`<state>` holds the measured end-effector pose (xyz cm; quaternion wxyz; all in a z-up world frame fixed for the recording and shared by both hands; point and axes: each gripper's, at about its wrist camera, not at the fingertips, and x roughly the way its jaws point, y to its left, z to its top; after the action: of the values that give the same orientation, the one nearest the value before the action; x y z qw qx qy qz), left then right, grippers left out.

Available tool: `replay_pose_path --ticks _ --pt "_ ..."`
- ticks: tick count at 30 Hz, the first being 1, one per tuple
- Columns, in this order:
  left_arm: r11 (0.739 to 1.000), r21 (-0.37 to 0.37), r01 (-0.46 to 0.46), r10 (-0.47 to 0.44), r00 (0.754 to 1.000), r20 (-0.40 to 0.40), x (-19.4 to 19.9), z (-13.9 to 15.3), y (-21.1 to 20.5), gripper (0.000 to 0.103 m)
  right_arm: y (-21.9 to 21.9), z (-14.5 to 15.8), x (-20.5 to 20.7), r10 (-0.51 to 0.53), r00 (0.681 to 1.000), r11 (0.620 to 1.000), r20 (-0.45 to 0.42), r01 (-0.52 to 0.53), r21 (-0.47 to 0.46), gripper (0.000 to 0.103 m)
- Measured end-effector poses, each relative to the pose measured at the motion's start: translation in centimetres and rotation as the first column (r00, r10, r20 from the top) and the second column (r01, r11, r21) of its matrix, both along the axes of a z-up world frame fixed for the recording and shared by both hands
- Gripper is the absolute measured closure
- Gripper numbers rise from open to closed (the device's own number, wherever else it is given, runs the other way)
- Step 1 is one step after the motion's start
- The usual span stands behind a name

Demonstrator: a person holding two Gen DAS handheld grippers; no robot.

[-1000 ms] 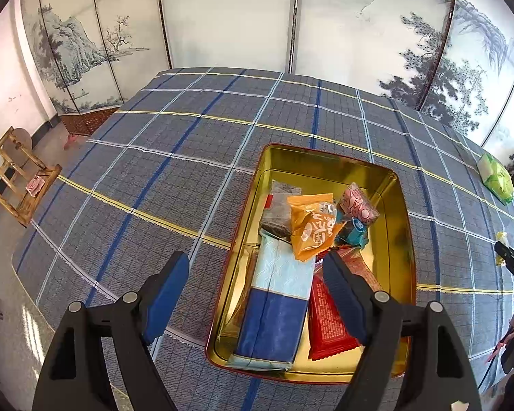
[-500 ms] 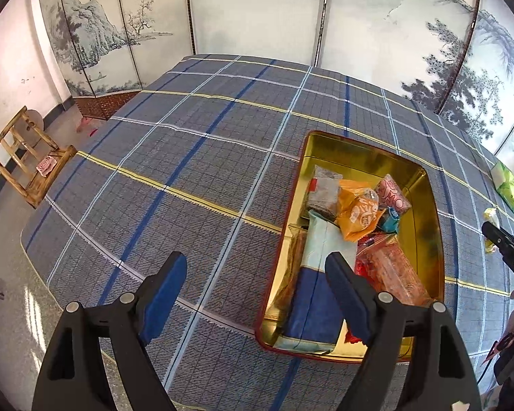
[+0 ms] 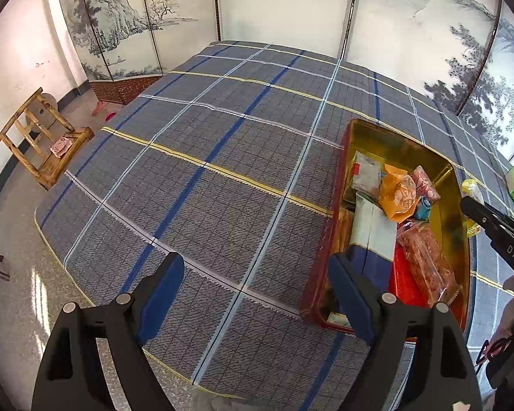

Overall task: Organize snacks
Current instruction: 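Carry the nut packet into the gold tin and open the right tool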

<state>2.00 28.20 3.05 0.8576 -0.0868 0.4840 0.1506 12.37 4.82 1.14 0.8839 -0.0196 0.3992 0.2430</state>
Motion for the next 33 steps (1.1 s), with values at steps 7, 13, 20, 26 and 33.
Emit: replay_pose_path --ticks 7,13,20,26,33 --pt "1.0 -0.002 -0.024 0.024 1.0 -0.009 -0.9 -0.1 1.0 0.019 2.5 -0.6 0.3 0.04 0.999 0.999 -0.012 -0.04 -0.016 0.076" --pt "0.999 0.001 -0.053 0.053 0.998 -0.017 -1.5 -0.2 2.0 0.019 3.8 -1.7 1.1 0.042 0.998 0.998 -0.037 -0.043 -0.037 0.076" --pt "0.997 0.005 -0.071 0.071 0.997 -0.034 -1.8 -0.5 2.7 0.019 4.5 -2.6 2.2 0.028 0.998 0.999 -0.064 -0.031 -0.044 0.076" --pt "0.998 0.003 -0.069 0.069 0.997 -0.041 -2.0 -0.7 2.5 0.019 5.2 -3.1 2.4 0.033 0.997 0.998 -0.074 -0.037 -0.059 0.076" --pt "0.998 0.001 -0.056 0.056 0.997 -0.046 -2.0 -0.8 2.0 0.019 5.6 -3.2 2.2 0.032 0.997 0.997 -0.073 -0.037 -0.068 0.071"
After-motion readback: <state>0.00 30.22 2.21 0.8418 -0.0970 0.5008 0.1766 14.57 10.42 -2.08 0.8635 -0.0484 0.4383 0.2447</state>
